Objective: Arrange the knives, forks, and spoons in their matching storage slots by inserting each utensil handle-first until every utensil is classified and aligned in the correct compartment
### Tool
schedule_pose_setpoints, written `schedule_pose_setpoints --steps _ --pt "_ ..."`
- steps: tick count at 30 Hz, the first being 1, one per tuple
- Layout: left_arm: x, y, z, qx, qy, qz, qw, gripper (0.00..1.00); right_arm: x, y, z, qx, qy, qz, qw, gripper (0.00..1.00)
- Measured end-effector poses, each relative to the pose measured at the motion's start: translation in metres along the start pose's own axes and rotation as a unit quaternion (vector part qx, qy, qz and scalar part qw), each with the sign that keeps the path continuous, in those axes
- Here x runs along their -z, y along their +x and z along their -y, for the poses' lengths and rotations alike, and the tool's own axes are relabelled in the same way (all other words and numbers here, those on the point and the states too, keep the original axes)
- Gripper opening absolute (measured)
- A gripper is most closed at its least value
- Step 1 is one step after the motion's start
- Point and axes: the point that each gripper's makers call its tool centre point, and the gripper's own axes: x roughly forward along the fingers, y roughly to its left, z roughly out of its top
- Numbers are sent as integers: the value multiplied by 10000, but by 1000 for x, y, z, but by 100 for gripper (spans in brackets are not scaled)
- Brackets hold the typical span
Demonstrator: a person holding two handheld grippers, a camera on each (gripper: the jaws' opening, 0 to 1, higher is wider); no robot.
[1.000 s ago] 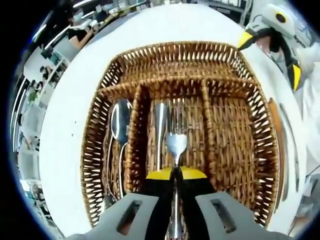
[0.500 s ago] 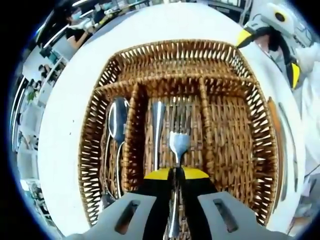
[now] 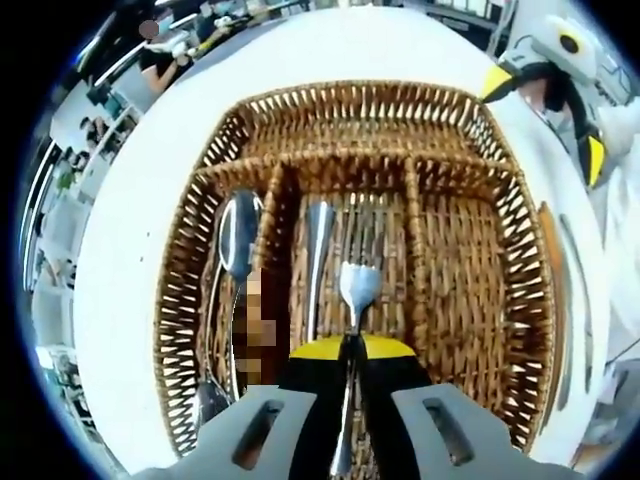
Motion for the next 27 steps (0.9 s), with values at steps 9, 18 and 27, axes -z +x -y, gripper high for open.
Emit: schedule_pose_setpoints --steps 9,18,27 --pt "-1 -5 -5 -160 -54 57 9998 6 -2 -3 -3 23 -24 13 10000 76" --pt "1 -15 -5 -337 -79 153 9993 10 -4 -3 -7 20 -60 12 10000 76" --pt "4 -36 -6 -671 -159 371 9969 12 -6 -5 -15 15 -117 4 9999 76"
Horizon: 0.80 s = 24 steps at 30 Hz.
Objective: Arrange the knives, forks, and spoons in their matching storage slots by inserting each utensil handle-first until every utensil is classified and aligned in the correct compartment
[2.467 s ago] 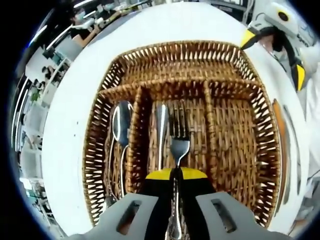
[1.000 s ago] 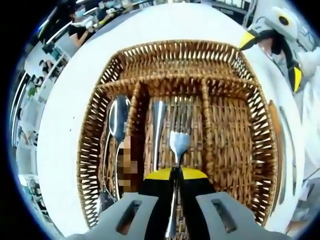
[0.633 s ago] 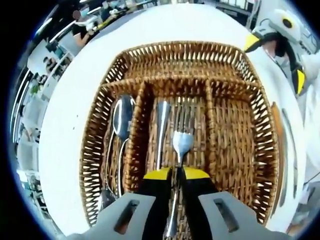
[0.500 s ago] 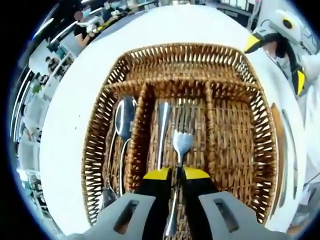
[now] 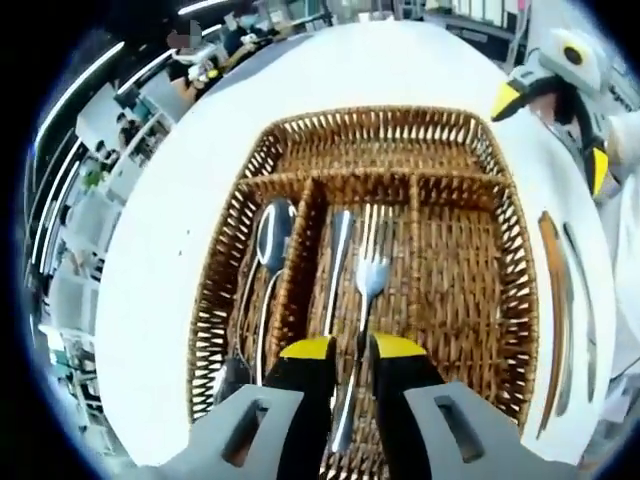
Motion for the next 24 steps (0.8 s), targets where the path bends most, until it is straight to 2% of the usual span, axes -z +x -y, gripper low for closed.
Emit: schedule_pose_setpoints --steps 4,12,17,24 --pt "-1 -14 1 -233 2 180 9996 12 -1 0 -4 -6 -42 -4 10000 76" --pt "-3 -28 6 -400 -16 354 9986 12 -3 0 -9 -18 -87 -1 10000 76" --pt "-7 -50 15 -665 -161 775 9946 14 -4 -3 -16 -33 -175 8 9998 76" --pt "-3 -71 32 -863 -296 1104 9897 14 -3 -6 -26 -61 -279 21 9996 76"
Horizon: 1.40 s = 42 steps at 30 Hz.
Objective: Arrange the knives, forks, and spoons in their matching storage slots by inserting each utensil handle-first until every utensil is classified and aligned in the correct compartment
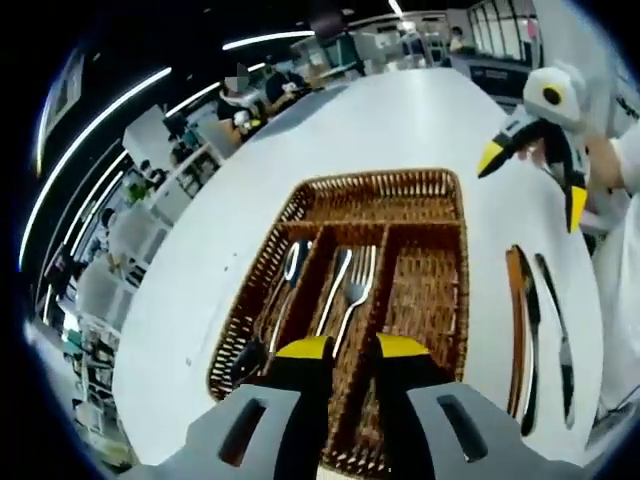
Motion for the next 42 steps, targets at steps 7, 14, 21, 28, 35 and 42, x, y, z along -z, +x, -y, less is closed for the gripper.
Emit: schedule_pose_setpoints --steps 7,14,21,28,35,42 --pt "6 -15 8 -145 -179 261 9994 15 2 -2 -10 -51 -94 -6 9999 76" --pt "17 -26 21 -289 -374 514 9976 15 2 -4 -17 -94 -192 31 9998 75" --pt "29 -38 43 -390 -527 781 9948 15 5 -7 -22 -108 -243 45 9996 74" --pt "39 -48 65 -426 -673 998 9918 16 6 -7 -29 -136 -274 61 9995 73" --pt "45 -55 82 -444 -824 1220 9881 17 6 -7 -37 -204 -334 65 9992 71" --pt "57 -59 104 -421 -925 1325 9860 18 4 -8 -42 -272 -426 92 9987 66"
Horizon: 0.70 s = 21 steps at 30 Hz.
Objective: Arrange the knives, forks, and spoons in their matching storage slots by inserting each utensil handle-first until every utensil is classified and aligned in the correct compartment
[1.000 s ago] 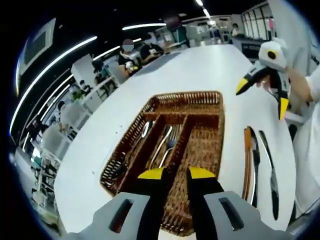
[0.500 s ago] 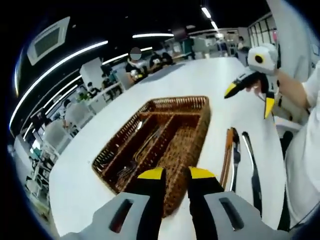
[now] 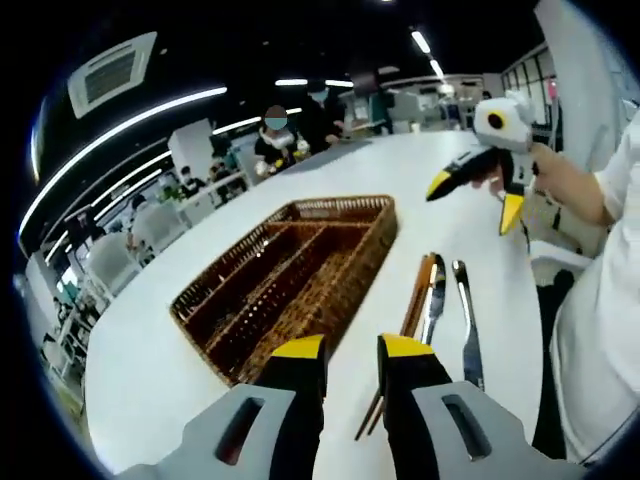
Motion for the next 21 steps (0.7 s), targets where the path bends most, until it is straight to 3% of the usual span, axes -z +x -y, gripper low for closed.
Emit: schedule_pose_setpoints --steps 21 --pt "26 -10 42 245 -163 1 9996 18 2 -1 -14 -159 -200 -48 9997 57"
